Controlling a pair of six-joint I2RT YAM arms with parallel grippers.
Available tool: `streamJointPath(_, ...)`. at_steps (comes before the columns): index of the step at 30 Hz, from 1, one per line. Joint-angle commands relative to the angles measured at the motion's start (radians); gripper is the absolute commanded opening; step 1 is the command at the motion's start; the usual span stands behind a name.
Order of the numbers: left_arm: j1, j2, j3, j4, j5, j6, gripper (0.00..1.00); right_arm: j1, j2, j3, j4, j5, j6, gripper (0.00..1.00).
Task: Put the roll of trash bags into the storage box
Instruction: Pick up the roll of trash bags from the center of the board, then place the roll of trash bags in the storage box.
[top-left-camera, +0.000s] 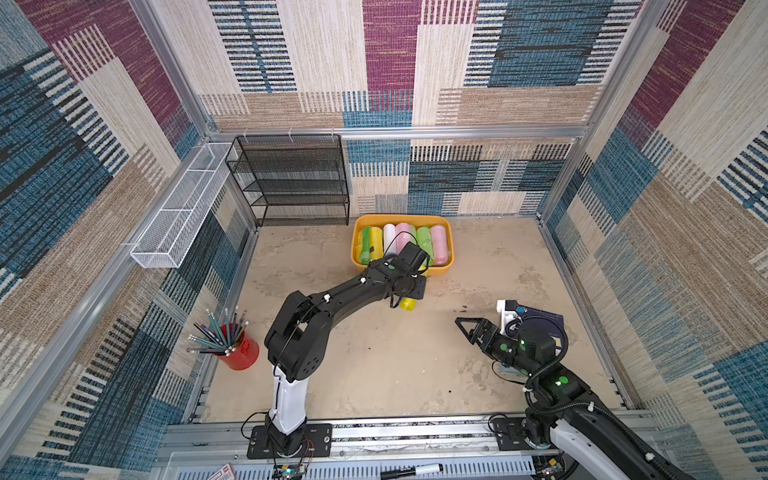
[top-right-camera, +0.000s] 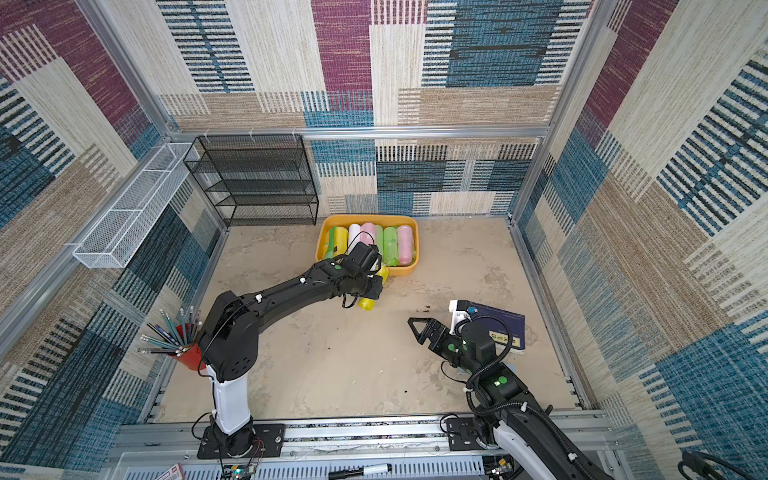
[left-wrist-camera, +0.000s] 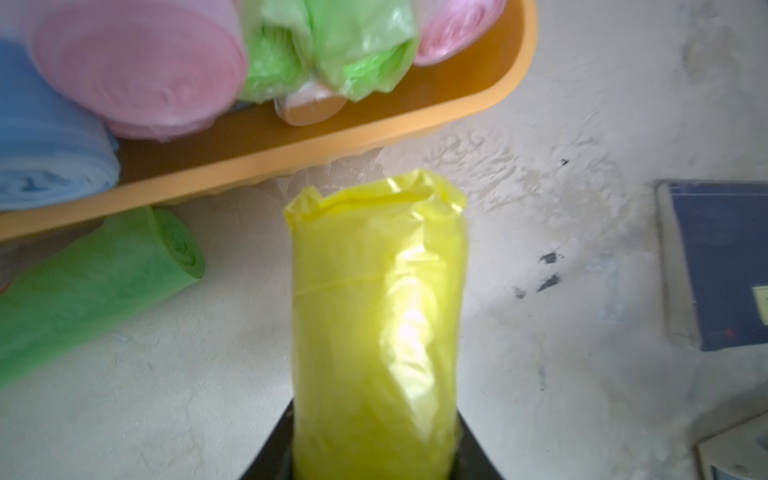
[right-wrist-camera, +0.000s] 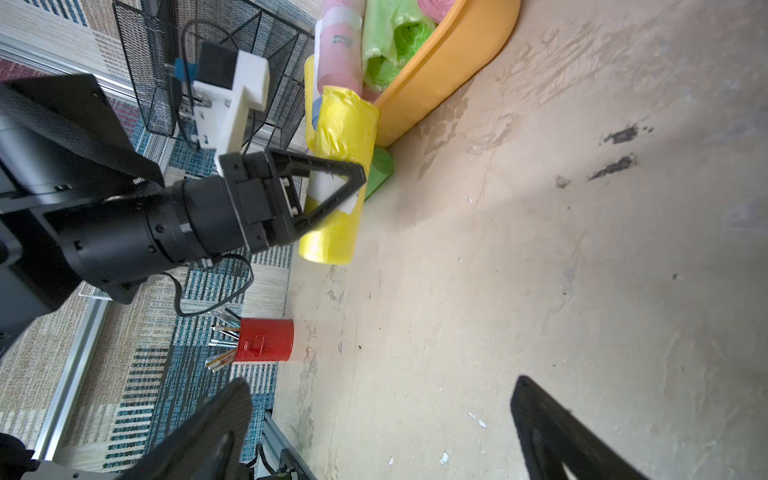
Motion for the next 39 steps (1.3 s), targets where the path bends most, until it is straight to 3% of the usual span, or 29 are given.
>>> streamJointPath(1, 0.001, -0.031, 0.029, -0.025, -0.009, -0.061, 0.2, 0.0, 0.02, 0.024, 0.034, -0.022, -0.03, 0.99)
streamJointPath(12, 0.003, -0.033, 0.11, -0.042, -0.047, -0.161, 0.19, 0.0, 0.159, 0.133, 0.024, -0.082, -0.114, 0.99)
streamJointPath(21, 0.012, 0.122, 0.381, -0.125, -0.035, -0.138, 0.19, -0.001, 0.161, 0.149, 0.003, -0.033, -0.148, 0.99)
streamJointPath(39, 0.138, 0.483, 0.885, -0.185, 0.128, -0.168, 0.17, 0.0, 0.201, 0.228, -0.09, 0.145, -0.204, 0.99)
